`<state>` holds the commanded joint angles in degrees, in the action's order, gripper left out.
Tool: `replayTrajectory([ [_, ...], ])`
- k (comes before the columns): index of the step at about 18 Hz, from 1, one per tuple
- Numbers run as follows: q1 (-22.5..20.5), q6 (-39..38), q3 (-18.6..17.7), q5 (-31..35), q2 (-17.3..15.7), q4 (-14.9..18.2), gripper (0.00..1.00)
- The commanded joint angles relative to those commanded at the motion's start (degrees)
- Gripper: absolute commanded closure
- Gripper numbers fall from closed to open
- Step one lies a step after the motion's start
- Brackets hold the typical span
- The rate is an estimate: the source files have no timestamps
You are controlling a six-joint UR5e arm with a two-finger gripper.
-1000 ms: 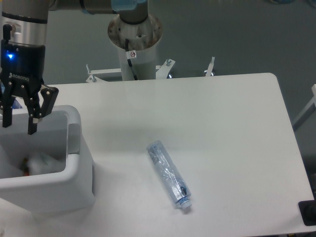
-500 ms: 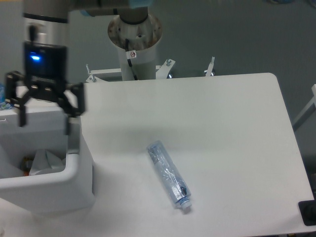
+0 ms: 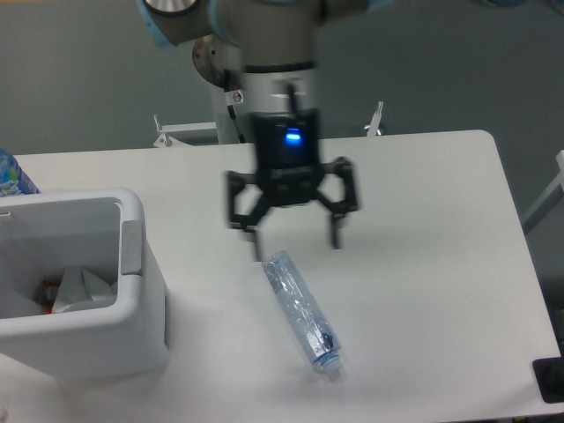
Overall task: Place the trash in the trash can
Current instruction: 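Move the gripper to the clear plastic bottle and lower beside it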
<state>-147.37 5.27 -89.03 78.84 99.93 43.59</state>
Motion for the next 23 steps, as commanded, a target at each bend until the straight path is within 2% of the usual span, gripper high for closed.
replayTrajectory([
  [2,-1.51,0.44,0.44,-0.09,2.28,0.00,0.00],
  [9,-1.52,0.97,6.32,2.37,16.33,0.09,0.00],
  [11,-1.25,0.97,6.85,2.81,19.50,0.44,0.00],
  [18,1.82,0.44,7.65,3.08,27.41,0.70,0.00],
  [23,4.37,0.18,8.34,3.08,29.27,0.35,0.00],
])
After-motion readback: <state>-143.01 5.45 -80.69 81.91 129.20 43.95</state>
